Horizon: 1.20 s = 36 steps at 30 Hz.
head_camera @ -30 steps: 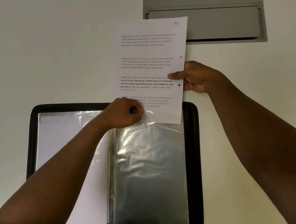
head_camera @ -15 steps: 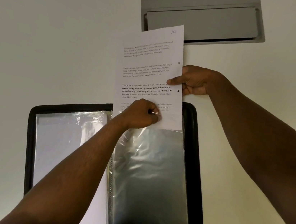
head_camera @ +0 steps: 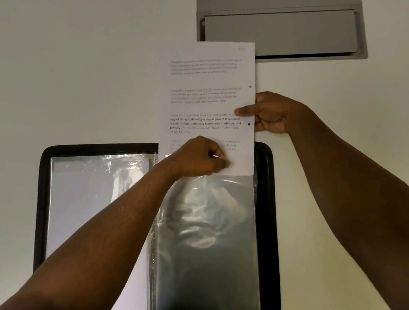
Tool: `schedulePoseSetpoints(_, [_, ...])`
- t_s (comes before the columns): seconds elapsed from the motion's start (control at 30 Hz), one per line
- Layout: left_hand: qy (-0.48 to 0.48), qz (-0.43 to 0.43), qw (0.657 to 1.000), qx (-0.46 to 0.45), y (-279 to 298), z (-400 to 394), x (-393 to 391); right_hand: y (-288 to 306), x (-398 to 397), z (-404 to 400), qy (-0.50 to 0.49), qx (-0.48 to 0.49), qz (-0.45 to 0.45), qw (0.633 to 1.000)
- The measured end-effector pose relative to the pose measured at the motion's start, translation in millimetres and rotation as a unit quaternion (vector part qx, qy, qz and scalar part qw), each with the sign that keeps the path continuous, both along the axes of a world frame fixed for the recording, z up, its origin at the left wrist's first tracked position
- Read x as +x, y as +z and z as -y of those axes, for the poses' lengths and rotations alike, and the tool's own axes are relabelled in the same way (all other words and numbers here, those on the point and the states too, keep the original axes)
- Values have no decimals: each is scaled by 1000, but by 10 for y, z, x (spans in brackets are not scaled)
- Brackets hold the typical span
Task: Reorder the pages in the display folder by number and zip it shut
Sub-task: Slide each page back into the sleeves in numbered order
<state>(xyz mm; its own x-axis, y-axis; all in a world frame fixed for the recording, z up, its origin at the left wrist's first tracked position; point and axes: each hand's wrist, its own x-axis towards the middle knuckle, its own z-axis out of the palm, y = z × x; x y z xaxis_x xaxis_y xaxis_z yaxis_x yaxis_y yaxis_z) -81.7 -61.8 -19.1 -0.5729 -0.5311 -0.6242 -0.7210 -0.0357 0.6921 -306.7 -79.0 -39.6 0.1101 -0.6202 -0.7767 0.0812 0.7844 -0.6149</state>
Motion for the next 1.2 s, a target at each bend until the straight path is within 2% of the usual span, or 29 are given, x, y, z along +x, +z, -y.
schedulePoseSetpoints(0.07, [-4, 0, 1000, 9, 12, -14, -62, -2, 0, 5, -27, 3, 6, 1000])
schedulePoseSetpoints(0.3, [24, 7, 998, 59, 13, -69, -318, -16, 11, -9, -18, 17, -15, 1000])
schedulePoseSetpoints(0.7, [5, 3, 1000, -10, -44, -64, -320, 17, -21, 6, 114, 20, -69, 991])
schedulePoseSetpoints(0.9, [-60, 30, 996, -52, -18, 47, -120, 57, -89, 39, 76, -17, -53, 996])
schedulePoseSetpoints(1.2, [-13, 3, 999, -46, -50, 75, -53, 52, 66, 37, 173, 21, -35, 984])
